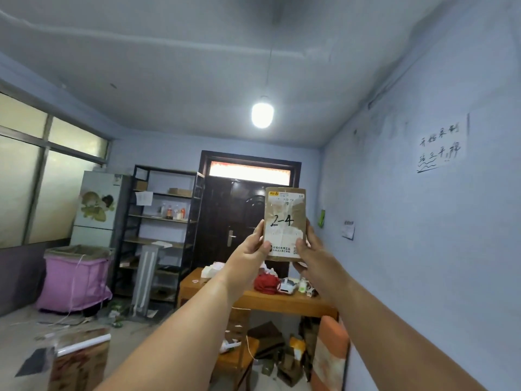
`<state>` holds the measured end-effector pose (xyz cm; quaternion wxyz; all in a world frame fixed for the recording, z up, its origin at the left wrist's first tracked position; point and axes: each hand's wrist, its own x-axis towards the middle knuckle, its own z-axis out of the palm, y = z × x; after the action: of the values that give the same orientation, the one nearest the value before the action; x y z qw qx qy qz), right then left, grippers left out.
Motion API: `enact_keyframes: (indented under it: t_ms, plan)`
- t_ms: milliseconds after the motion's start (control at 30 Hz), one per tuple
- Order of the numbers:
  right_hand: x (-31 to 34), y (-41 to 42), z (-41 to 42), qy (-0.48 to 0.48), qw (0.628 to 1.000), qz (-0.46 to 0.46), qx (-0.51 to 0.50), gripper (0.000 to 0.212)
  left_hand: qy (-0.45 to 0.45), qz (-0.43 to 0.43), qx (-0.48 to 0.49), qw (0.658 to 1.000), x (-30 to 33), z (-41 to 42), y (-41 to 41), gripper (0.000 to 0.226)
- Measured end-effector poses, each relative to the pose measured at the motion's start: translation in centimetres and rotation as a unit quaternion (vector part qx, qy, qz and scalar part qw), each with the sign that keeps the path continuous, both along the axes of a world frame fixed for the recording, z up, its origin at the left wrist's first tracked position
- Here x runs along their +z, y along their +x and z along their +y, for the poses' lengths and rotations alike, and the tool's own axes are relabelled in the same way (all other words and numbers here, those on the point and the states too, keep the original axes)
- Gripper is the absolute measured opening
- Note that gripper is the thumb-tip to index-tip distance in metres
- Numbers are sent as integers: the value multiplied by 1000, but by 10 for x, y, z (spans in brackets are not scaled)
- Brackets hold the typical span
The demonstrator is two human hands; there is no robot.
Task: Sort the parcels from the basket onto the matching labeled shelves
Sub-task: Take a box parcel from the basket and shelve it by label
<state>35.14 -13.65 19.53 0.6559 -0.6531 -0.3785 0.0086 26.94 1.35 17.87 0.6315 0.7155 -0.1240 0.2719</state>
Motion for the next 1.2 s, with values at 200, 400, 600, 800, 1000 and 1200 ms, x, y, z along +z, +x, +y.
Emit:
enact_keyframes:
  t_ms: [200,400,600,800,1000,1200]
  plan:
    - [10,-15,-87,-49,987,-39,-147,52,-45,-30,-131,990,0,-77,34,39]
    - [13,-80,-187,-54,958,-32,-279,51,-34,-25,-250,967,0,-171,40,45]
    - [4,-193,-274,-49,881,1,-470,52,-14,-19,-396,918,-3,-268,-31,48]
    - [1,-356,-339,-49,780,23,-624,51,-5,9,-530,848,1,-363,-153,49]
    - [1,-525,-378,-55,705,33,-706,55,34,-16,-613,789,1,-436,-294,50]
    - [1,-676,-407,-45,659,50,-749,56,40,-41,-660,749,5,-478,-431,50]
